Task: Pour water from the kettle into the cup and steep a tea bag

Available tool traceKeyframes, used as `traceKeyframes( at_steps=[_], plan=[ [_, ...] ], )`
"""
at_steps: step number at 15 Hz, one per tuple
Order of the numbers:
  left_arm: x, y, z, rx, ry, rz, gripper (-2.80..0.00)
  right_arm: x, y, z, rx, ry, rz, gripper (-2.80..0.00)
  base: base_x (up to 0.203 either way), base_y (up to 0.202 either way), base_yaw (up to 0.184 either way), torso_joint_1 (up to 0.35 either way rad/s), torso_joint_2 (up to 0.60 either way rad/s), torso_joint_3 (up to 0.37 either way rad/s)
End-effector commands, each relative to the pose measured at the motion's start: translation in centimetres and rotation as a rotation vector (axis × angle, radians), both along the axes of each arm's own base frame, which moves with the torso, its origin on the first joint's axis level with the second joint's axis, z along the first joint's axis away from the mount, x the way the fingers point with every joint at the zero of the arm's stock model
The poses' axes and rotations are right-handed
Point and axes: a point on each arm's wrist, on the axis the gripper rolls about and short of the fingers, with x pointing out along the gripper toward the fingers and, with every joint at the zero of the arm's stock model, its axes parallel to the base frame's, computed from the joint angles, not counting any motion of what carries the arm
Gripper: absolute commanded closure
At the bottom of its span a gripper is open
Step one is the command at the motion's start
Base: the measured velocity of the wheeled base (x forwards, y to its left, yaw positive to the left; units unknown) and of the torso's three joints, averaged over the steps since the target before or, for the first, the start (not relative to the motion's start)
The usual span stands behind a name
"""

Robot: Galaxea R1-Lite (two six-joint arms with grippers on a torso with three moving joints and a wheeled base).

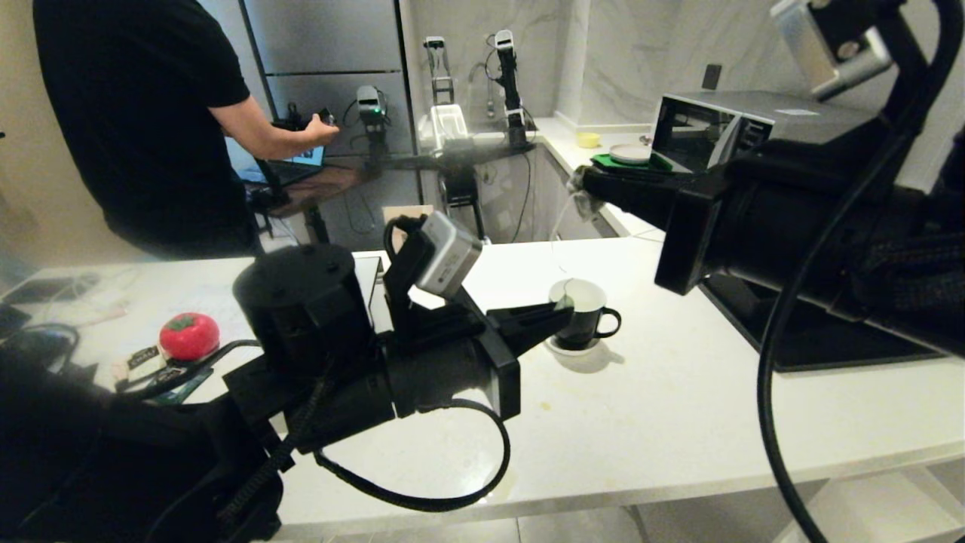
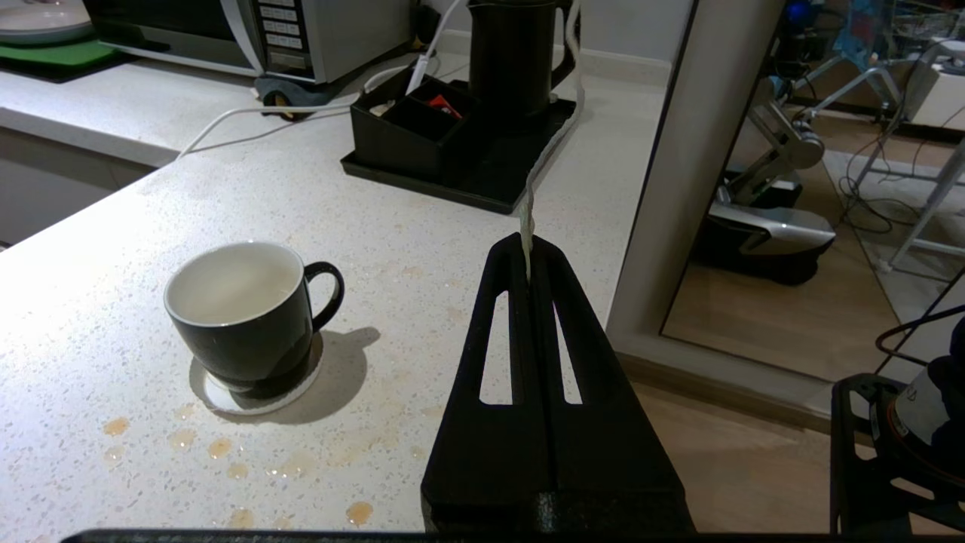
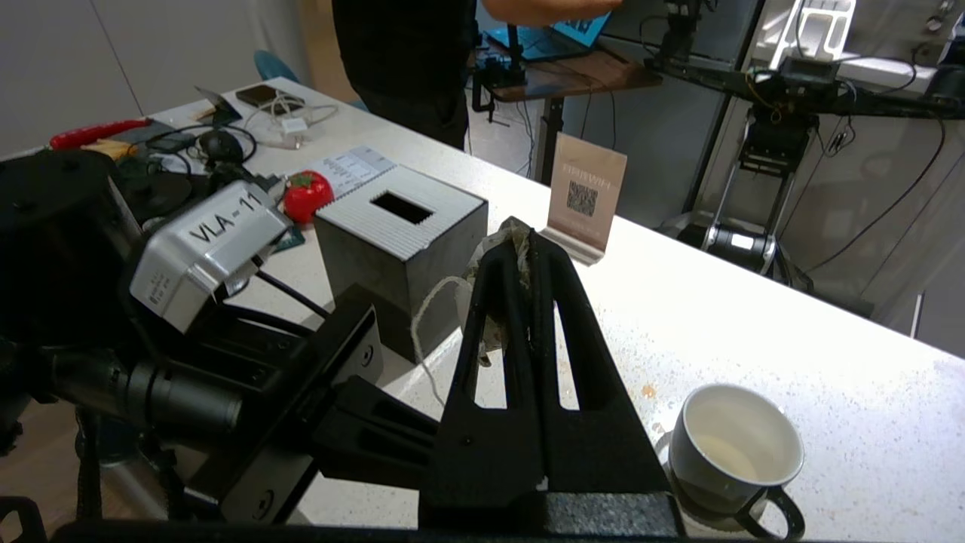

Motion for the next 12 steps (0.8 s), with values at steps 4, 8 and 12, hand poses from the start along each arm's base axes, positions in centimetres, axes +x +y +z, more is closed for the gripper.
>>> traceKeyframes(
  at_steps=[4,8,12],
  plan=[
    [-0.5,0.4,-0.1,0.001,0.002,-0.002,0.00,0.3,-0.4,-1.4,-0.018,0.034,-0.020,0.00,0.000,0.000,0.000,0.000,0.00,0.000],
    [-0.7,0.7,-0.1,0.004,0.006,0.000,0.00,1.3,-1.6,-2.5,-0.002,0.060,-0.083,0.00,0.000,0.000,0.000,0.000,0.00,0.000],
    [-0.9,0.9,-0.1,0.005,0.008,-0.002,0.00,1.4,-2.6,-3.8,-0.030,0.089,-0.116,0.00,0.000,0.000,0.000,0.000,0.00,0.000]
  ],
)
